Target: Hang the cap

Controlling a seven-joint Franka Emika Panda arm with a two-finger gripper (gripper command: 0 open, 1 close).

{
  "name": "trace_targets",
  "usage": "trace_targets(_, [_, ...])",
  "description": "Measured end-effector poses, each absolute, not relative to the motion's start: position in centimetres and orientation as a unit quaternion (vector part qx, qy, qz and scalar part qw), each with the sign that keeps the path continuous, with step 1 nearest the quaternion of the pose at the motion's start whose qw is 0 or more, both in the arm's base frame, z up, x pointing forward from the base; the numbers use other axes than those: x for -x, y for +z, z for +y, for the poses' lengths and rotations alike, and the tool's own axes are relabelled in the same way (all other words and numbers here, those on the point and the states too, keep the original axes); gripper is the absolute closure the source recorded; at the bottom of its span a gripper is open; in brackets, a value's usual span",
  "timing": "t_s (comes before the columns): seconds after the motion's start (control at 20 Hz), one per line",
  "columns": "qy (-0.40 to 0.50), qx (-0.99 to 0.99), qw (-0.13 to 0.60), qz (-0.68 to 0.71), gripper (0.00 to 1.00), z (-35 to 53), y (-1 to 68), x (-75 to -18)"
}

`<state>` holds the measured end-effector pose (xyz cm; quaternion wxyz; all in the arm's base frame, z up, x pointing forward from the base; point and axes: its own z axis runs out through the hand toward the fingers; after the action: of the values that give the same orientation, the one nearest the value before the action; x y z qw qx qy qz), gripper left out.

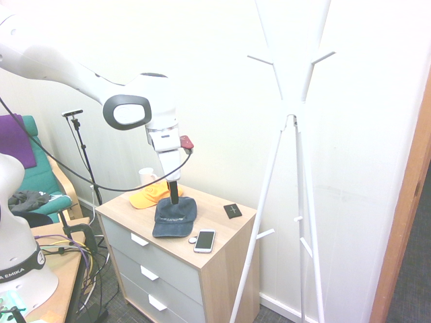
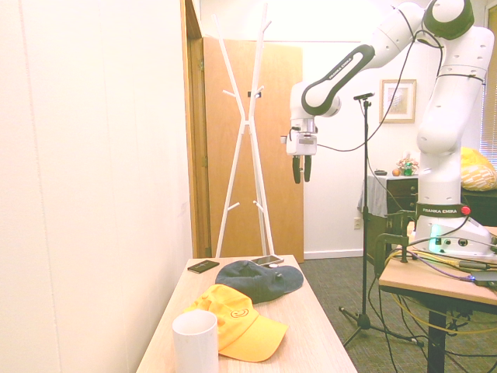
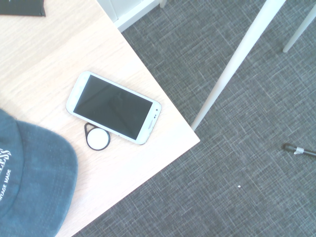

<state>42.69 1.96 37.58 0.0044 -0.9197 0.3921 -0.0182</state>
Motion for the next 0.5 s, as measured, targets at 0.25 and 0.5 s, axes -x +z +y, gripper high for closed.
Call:
trace_targets(0.25, [-0.016, 0.921, 0.002, 0.389, 0.0, 2.9, 37.1, -42.8])
trace_targets(0.5, [-0.022, 0.932, -0.004, 0.361, 0.0, 9.4, 34.6, -43.2])
